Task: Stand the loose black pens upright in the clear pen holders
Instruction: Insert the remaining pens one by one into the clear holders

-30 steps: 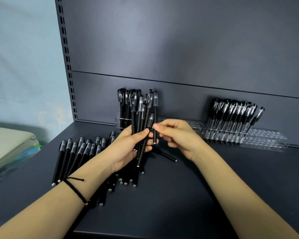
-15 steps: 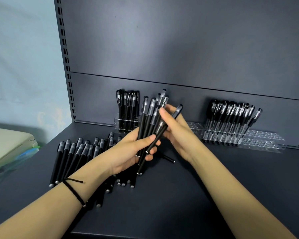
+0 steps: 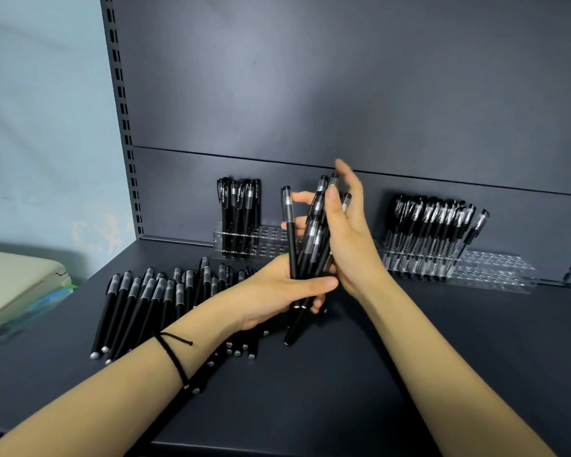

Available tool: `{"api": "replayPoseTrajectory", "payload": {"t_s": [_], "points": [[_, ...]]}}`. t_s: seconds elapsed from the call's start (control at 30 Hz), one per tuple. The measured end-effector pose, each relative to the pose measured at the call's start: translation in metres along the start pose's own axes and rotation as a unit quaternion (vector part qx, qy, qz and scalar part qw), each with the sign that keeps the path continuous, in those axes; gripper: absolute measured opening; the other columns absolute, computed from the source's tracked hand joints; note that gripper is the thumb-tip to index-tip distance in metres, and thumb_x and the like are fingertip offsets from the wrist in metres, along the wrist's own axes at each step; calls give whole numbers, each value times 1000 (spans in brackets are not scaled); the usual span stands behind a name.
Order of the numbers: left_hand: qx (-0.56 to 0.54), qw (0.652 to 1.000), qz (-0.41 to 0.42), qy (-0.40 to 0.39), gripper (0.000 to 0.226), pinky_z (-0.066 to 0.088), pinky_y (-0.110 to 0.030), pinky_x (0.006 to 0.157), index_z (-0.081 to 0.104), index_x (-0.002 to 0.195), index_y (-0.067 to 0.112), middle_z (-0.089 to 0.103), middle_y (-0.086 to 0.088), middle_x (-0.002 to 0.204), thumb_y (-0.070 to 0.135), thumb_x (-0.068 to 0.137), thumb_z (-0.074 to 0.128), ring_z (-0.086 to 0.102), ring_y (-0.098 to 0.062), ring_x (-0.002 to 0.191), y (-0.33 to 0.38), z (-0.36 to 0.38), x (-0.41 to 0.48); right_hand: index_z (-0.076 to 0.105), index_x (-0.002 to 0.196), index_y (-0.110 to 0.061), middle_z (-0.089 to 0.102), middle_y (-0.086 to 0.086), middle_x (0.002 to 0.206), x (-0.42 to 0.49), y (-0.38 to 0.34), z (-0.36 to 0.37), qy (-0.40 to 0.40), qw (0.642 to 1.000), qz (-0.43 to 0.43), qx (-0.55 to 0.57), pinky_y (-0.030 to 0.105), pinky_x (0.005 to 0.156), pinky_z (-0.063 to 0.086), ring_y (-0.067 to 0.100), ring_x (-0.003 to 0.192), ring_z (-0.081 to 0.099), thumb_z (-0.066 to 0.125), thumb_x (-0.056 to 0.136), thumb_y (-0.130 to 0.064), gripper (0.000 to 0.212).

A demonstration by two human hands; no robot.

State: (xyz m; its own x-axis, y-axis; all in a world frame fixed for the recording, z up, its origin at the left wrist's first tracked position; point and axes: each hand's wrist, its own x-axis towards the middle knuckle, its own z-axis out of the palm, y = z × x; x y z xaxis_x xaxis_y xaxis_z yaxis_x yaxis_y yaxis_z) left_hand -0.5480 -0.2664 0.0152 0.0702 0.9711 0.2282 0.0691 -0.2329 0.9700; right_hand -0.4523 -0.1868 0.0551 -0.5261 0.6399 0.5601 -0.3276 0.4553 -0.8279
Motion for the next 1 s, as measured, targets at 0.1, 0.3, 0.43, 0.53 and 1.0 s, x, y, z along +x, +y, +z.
{"api": "replayPoseTrajectory", "payload": {"t_s": [0.1, 0.3, 0.43, 0.53, 1.0], "points": [[27, 999, 2, 26, 10, 49, -22, 66, 60, 90, 11, 59, 5, 61, 1, 89, 64, 53, -12, 61, 3, 4, 9, 23, 138, -51, 69, -2, 116, 1, -2, -3, -10, 998, -47, -43, 61, 95, 46, 39, 103, 66, 34, 101, -45, 39], [43, 996, -33, 65, 24, 51, -38, 88, 58, 70, 16, 61, 2, 70, 2, 80, 74, 62, -20, 81, -10, -2, 13, 60, 111, -29, 69, 4, 115, -4, -5, -4, -23, 998, -19, -47, 50, 93, 51, 26, 100, 67, 25, 96, -55, 47], [49, 997, -51, 26, 19, 52, -29, 89, 66, 87, 11, 70, -4, 88, -5, 79, 72, 67, -15, 90, -12, -7, 7, 60, 115, -24, 66, -2, 117, -7, 1, -2, -65, 993, 3, -100, 36, 88, 54, 13, 100, 66, 31, 106, -32, 31], [2, 999, -17, 50, 32, 55, -29, 85, 63, 105, 11, 71, -1, 89, -8, 80, 70, 68, -18, 86, -11, -6, 7, 47, 129, -37, 67, -5, 117, -8, 0, -2, -76, 995, 13, -67, 18, 70, 50, 5, 87, 65, 37, 105, -23, 29], [57, 997, -56, -15, 34, 54, -30, 76, 58, 113, 0, 71, -9, 80, 3, 83, 73, 66, -20, 76, -9, -5, 3, 54, 130, -24, 69, 5, 113, -8, -2, -3, -108, 993, -5, -50, 42, 95, 53, 24, 97, 70, 73, 83, -5, 54]]}}
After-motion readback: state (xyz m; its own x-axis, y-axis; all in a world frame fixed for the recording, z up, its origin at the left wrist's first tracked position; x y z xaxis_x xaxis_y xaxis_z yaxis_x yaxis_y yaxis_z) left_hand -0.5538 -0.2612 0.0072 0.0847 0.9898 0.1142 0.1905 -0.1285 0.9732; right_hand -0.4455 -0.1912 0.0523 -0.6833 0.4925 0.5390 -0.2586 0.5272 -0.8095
